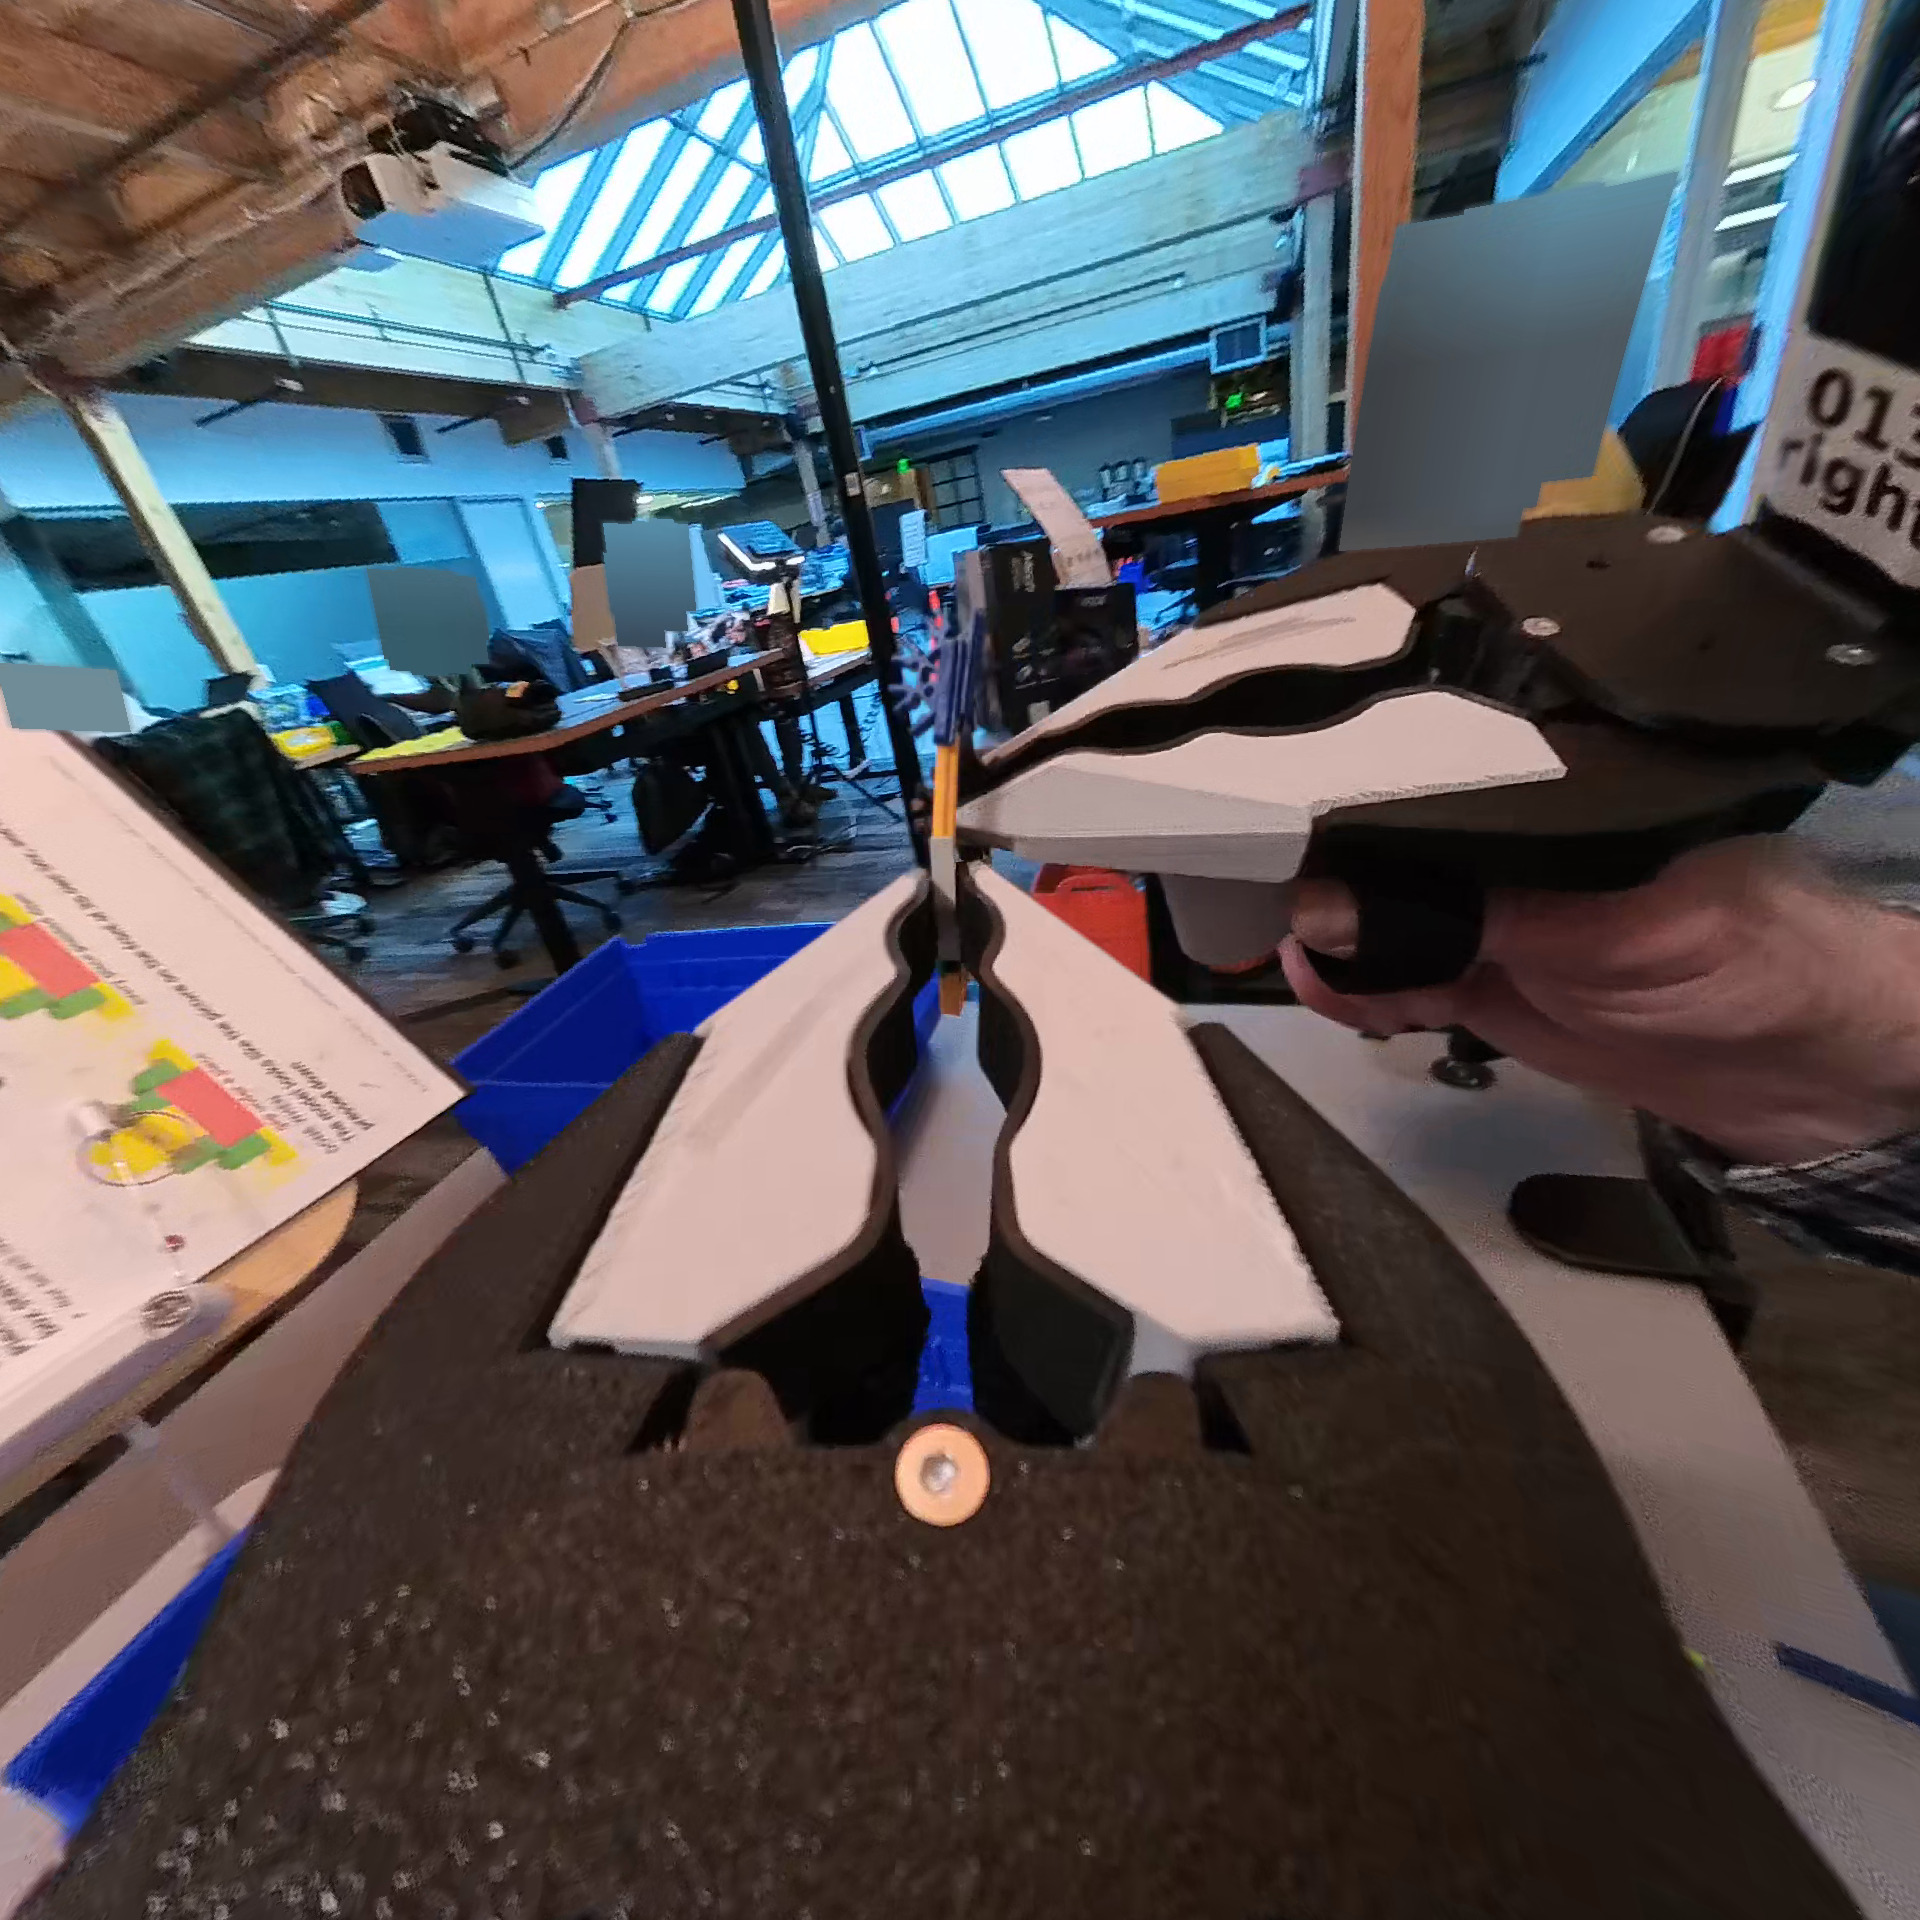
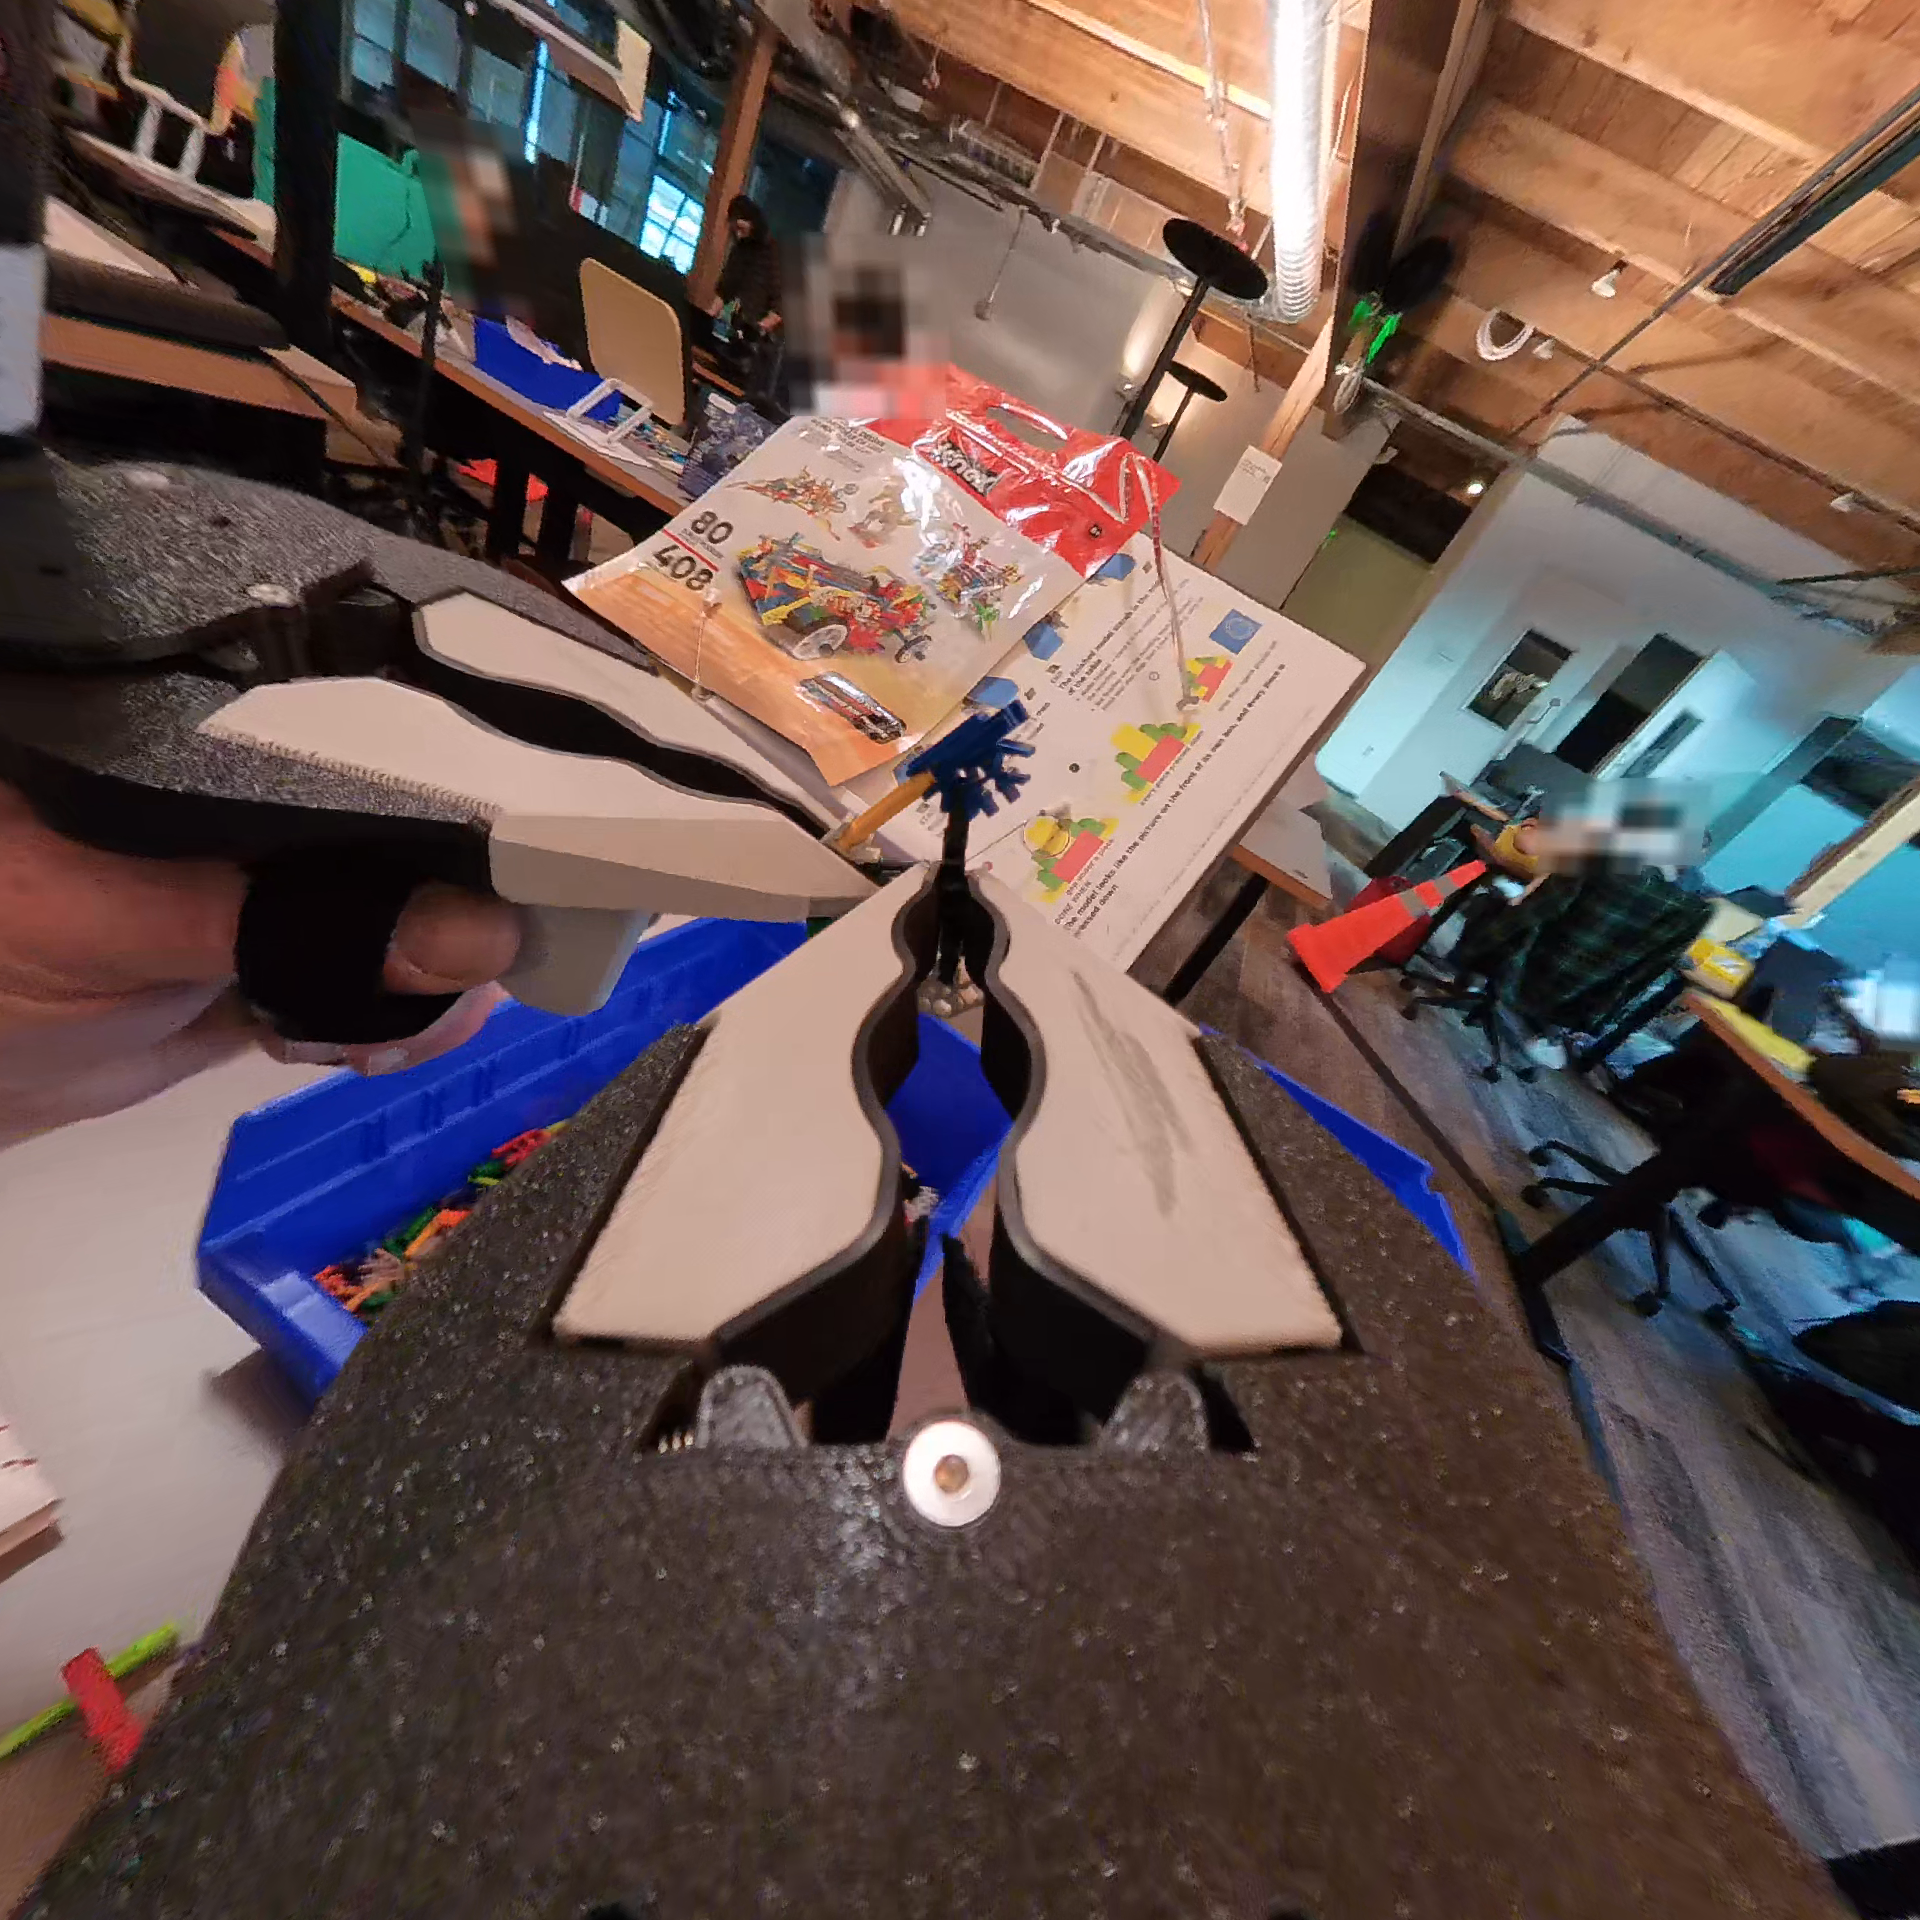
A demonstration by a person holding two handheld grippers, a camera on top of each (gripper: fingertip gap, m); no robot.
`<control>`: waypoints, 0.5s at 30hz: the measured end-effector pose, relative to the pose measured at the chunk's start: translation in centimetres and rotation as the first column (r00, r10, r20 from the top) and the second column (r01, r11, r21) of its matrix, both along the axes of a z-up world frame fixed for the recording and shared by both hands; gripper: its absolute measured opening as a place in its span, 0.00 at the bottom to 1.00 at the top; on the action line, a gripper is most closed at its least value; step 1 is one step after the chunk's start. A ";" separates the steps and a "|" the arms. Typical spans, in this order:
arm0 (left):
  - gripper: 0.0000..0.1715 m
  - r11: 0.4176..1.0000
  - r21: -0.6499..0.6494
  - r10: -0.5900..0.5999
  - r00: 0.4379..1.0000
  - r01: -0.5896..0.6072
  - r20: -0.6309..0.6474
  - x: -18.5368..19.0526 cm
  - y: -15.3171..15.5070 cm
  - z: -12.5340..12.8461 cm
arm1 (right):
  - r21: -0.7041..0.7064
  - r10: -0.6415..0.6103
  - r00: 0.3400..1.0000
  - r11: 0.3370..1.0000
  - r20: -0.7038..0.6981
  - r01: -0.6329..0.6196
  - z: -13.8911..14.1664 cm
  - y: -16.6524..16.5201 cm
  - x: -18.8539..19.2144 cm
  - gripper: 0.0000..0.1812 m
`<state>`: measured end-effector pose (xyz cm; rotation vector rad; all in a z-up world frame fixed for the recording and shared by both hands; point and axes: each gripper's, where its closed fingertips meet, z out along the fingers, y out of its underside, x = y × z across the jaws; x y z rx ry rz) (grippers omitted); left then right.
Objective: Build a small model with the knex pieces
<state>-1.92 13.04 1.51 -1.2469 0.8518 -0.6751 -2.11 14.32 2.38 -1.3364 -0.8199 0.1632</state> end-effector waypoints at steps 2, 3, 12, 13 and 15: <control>0.00 0.999 0.013 0.032 0.999 -0.032 -0.010 -0.1 0.1 0.0 | 0.050 -0.050 0.999 0.998 0.022 0.049 0.1 0.1 0.0 0.01; 0.00 0.999 0.006 0.034 0.999 -0.034 0.008 -0.1 0.1 0.2 | 0.071 -0.074 0.997 0.995 0.021 0.073 0.2 0.1 0.0 0.01; 0.00 0.995 -0.043 0.095 0.996 -0.095 -0.001 0.4 0.4 -0.3 | 0.283 -0.277 0.940 0.934 0.197 0.216 0.3 0.4 0.4 0.00; 0.00 0.994 -0.022 0.105 0.994 -0.106 -0.014 0.4 0.4 -0.3 | 0.304 -0.296 0.932 0.925 0.209 0.226 0.4 0.3 0.4 0.00; 0.00 0.996 -0.019 0.090 0.996 -0.090 -0.015 0.6 0.2 -0.3 | 0.333 -0.321 0.919 0.913 0.231 0.236 0.6 0.3 0.4 0.00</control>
